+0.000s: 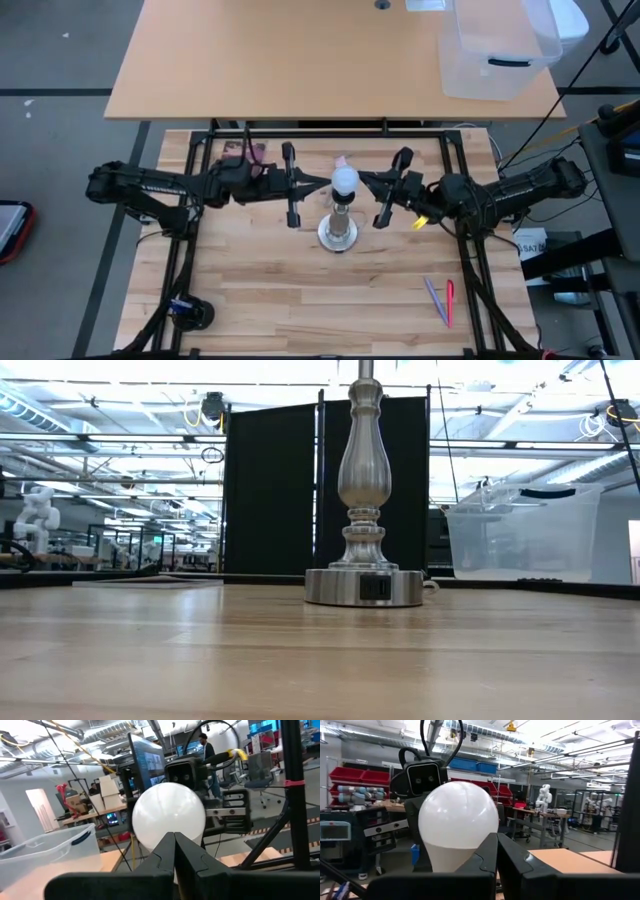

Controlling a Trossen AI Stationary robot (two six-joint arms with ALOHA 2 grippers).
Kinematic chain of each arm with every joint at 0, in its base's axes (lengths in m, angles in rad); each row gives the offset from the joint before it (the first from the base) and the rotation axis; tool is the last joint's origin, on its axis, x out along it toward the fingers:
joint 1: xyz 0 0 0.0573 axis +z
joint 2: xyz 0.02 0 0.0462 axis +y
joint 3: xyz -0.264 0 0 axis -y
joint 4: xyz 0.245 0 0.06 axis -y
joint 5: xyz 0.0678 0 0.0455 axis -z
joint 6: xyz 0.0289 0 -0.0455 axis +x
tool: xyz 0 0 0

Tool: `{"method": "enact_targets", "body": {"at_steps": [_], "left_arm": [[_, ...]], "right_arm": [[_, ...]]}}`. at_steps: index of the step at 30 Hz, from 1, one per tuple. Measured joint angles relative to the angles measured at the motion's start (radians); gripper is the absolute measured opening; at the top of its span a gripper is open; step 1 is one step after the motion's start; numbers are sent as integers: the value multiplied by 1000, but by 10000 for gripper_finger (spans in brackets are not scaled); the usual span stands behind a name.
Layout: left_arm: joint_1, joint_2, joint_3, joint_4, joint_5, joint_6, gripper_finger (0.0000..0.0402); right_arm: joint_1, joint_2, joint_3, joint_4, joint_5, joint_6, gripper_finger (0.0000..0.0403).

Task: Screw lightbulb
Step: Insert the lightbulb into the lamp

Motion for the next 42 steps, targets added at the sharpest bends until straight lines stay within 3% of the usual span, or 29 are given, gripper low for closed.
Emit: {"method": "enact_targets", "body": {"at_steps": [19,25,30,42], "left_arm": [[60,41,0,-13,-14,-2,2],[71,32,0,-31,-14,8,2],[40,-28,-1,-59,-13,41,2],[-76,-44,-1,-43,25,131,2]], "right_arm": [[53,1,0,-56,35,0,0],[93,1,0,-69,190,-50,0],[109,1,0,-3,248,-119,0],[60,0,0,65,213,-182,0]]}}
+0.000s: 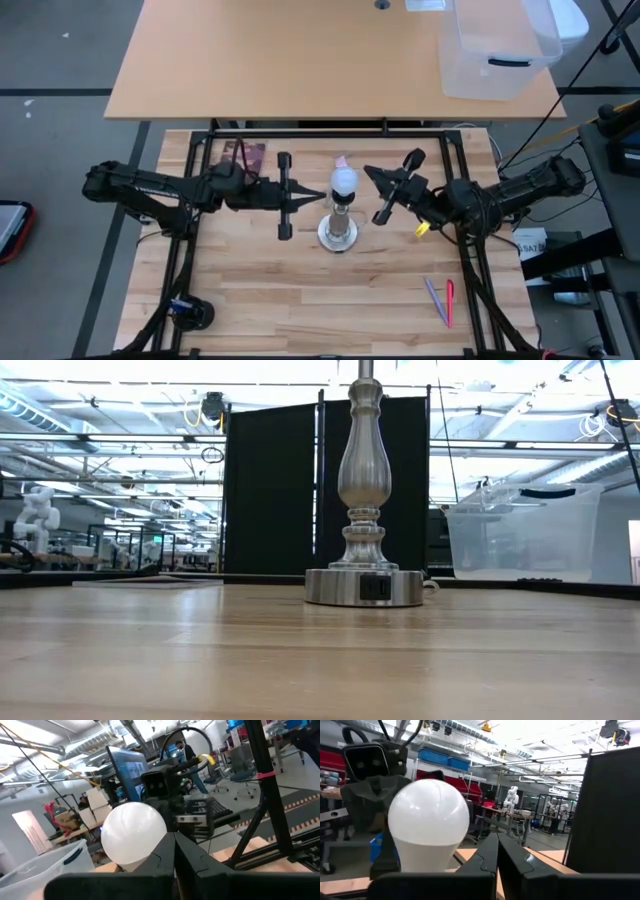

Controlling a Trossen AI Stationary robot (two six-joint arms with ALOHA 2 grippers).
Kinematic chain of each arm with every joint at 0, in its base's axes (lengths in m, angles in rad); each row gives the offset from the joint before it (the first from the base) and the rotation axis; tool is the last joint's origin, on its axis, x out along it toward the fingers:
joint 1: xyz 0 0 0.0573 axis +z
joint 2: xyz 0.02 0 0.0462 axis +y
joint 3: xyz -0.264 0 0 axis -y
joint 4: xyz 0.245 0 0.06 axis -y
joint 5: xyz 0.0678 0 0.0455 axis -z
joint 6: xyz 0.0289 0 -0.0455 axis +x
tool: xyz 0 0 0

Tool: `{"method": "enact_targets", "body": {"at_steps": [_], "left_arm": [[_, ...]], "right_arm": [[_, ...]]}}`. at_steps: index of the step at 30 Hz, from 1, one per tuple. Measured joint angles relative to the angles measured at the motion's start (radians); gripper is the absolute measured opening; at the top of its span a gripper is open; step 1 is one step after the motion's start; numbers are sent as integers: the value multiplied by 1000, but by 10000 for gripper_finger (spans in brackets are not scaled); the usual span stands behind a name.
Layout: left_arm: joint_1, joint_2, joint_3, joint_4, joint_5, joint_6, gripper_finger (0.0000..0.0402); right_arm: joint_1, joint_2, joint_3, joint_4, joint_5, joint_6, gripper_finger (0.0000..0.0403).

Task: Screw lightbulb
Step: Insert the lightbulb into the lamp

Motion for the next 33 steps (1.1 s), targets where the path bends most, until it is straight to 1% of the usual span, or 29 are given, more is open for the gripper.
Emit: {"method": "enact_targets", "body": {"at_steps": [2,8,12,17,24,33], "left_arm": [[-1,0,0,15,0,0,2],[22,23,0,33,0,-18,2],[32,29,0,41,12,-27,2],[32,29,0,44,26,-31,2],[60,29,0,46,26,-57,2],[88,29,0,43,29,-62,2]], "right_arm": [[-12,0,0,1,-31,12,0],[-21,23,64,-42,-54,21,0],[-21,42,104,-100,-52,24,0],[-20,67,126,-105,-52,23,0],[-17,69,128,-146,-37,66,0],[-5,68,128,-151,-19,75,0]]}}
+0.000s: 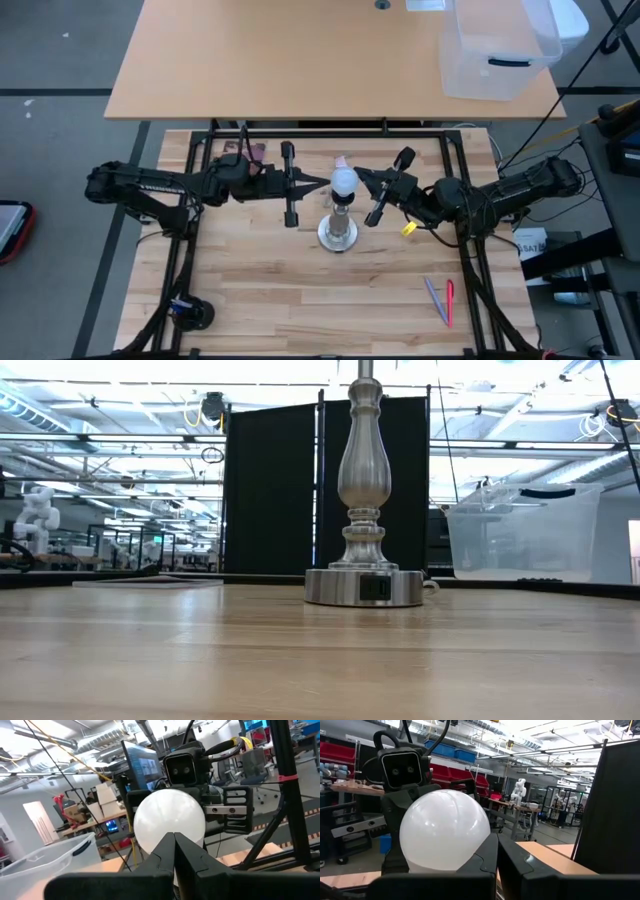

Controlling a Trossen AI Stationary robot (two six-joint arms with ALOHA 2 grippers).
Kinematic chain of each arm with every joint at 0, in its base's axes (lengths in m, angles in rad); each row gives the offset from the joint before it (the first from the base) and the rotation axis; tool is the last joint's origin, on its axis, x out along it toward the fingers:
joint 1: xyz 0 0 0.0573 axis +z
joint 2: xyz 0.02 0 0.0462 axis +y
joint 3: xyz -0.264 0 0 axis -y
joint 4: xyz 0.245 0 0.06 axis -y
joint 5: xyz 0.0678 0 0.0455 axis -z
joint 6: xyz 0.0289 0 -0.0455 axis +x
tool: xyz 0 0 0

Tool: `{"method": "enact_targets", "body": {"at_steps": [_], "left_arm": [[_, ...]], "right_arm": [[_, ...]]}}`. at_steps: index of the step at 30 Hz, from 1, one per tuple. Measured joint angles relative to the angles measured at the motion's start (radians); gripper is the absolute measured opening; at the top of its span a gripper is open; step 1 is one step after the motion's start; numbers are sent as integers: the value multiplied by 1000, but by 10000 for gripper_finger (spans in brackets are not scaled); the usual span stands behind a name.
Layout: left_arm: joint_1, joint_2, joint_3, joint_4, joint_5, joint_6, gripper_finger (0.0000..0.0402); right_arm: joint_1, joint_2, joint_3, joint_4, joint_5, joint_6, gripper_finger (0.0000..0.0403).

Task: Screw lightbulb
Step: Insert the lightbulb into the lamp

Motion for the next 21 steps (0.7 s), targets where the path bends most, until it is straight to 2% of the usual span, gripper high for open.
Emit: {"method": "enact_targets", "body": {"at_steps": [8,21], "left_arm": [[21,0,0,-2,3,0,2],[72,32,0,8,16,-33,2]], "right_arm": [[17,-2,0,-24,6,17,0],[76,0,0,-45,105,-1,0]]}}
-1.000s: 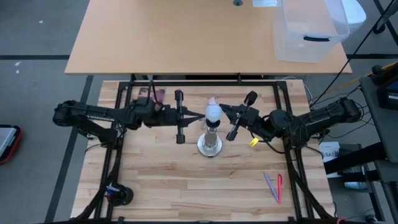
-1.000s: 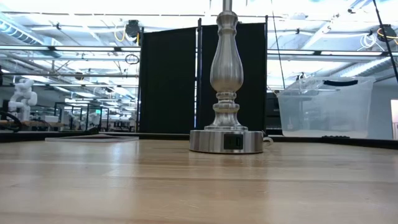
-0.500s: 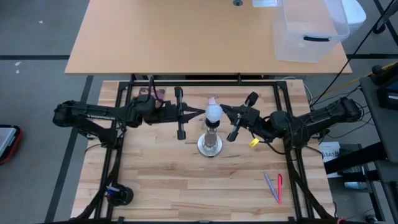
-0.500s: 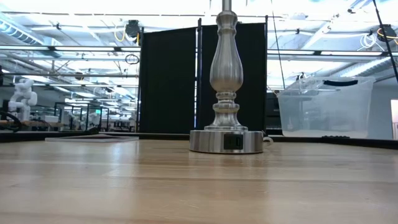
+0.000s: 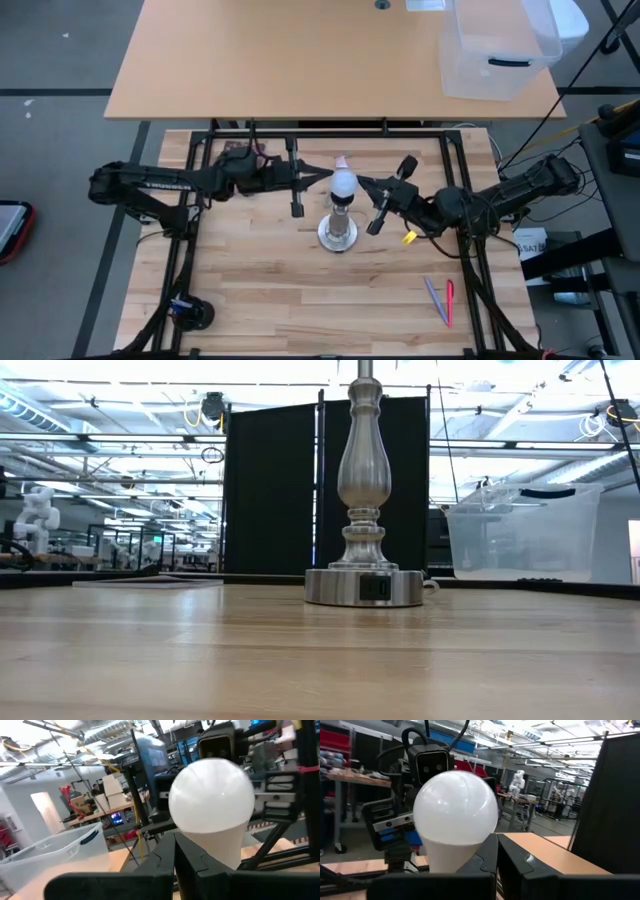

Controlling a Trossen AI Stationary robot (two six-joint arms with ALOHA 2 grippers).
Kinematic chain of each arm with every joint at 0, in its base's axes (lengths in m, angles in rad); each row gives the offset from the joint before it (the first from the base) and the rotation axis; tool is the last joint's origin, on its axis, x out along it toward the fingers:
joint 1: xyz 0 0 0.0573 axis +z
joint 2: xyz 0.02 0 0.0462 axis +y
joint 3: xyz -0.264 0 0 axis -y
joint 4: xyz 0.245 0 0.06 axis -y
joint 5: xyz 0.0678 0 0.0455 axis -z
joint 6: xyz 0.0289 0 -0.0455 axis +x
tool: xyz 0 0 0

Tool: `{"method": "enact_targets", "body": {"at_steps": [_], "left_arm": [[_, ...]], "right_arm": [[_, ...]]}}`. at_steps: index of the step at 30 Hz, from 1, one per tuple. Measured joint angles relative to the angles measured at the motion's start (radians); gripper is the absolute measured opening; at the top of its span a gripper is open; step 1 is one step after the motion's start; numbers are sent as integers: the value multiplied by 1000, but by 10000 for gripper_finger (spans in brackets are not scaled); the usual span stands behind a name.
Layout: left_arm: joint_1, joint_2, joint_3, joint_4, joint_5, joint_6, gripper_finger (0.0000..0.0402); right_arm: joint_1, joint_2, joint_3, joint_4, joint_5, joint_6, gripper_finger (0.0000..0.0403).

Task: Screw lightbulb
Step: Insert the lightbulb into the lamp

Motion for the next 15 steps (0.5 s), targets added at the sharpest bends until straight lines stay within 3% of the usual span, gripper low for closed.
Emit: {"method": "enact_targets", "body": {"at_steps": [6,15], "left_arm": [[15,-24,0,-36,-16,-7,2],[-88,-93,0,-94,47,43,2]], "right_arm": [[45,0,0,-7,75,-32,0],[58,0,0,38,124,-96,0]]}}
